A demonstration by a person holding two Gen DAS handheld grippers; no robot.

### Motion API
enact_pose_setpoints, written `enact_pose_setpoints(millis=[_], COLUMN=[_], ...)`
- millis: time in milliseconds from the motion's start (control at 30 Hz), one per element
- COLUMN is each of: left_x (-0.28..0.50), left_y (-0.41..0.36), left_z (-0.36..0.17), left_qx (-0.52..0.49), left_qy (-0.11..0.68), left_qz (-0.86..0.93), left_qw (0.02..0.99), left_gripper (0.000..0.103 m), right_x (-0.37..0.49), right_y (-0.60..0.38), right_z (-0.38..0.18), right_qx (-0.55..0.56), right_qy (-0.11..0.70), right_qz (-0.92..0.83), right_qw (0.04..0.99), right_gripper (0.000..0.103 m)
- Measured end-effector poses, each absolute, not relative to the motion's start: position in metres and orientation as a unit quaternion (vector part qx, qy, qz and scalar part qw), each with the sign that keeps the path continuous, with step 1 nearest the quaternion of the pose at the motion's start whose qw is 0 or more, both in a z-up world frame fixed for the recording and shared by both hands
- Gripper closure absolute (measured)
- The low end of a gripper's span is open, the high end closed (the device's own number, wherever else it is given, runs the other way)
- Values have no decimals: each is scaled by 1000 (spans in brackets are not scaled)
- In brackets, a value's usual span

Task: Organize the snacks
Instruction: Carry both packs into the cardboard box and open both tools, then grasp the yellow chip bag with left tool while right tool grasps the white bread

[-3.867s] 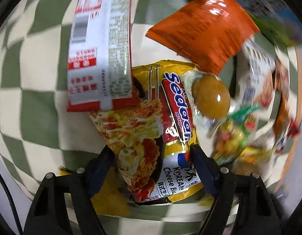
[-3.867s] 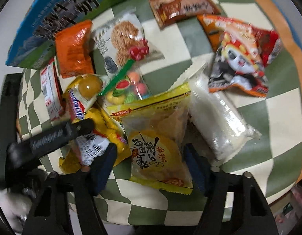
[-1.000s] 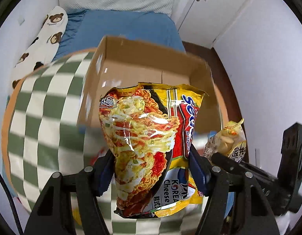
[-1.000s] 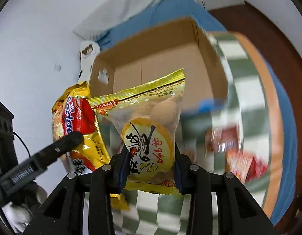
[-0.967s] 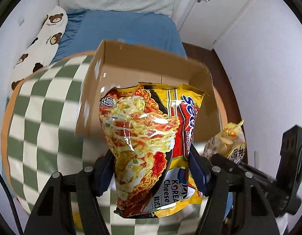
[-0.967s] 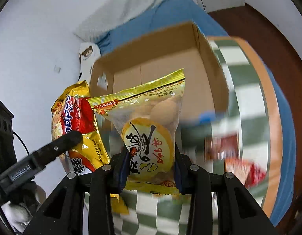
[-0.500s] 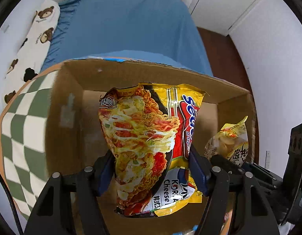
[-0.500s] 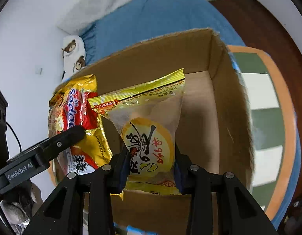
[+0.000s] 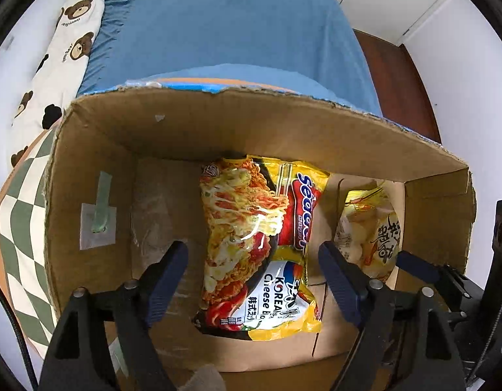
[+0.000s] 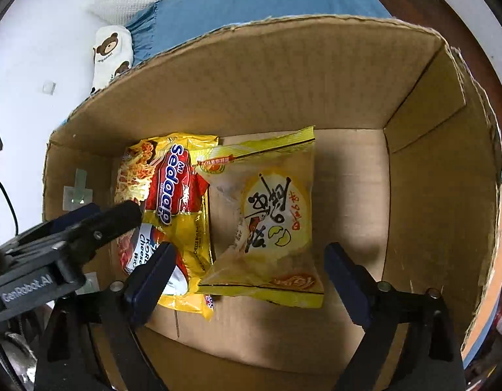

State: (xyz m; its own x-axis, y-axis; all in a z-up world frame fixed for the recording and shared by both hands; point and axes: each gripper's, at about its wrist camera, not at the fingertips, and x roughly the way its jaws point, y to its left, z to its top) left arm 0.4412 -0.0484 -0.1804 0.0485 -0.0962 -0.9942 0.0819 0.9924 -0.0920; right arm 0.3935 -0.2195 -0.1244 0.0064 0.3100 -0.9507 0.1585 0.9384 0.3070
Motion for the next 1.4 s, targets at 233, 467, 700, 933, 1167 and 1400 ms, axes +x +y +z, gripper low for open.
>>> enact_pose_setpoints(millis=[233, 467, 700, 933, 1167, 1400], left_x=[423, 385, 342, 301, 266, 220], left_y=[-45, -30, -23, -22, -16, 2], left_z=[-155, -117, -77, -39, -11, -19], left_qx=[4, -2, 5, 18, 13, 6], left_qy=[662, 618, 573, 536, 516, 530], left_qz=[-58, -49, -46, -59, -70, -62], left_qw=[747, 785, 818, 842, 854, 846], left_gripper=[21, 21, 21, 21, 21, 21], right_x=[380, 358, 316, 273, 236, 189], right_y=[-209, -207, -204, -201, -193, -188], right_z=[-91, -51, -8, 43, 82, 85], right_qx=[148, 127, 106, 97, 103, 129], right_qy=[692, 665, 625, 583, 558, 571], right_qz=[47, 25, 13, 3, 4, 4], right_qw=[705, 735, 774, 807, 824, 811], right_gripper=[9, 9, 9, 9, 9, 9])
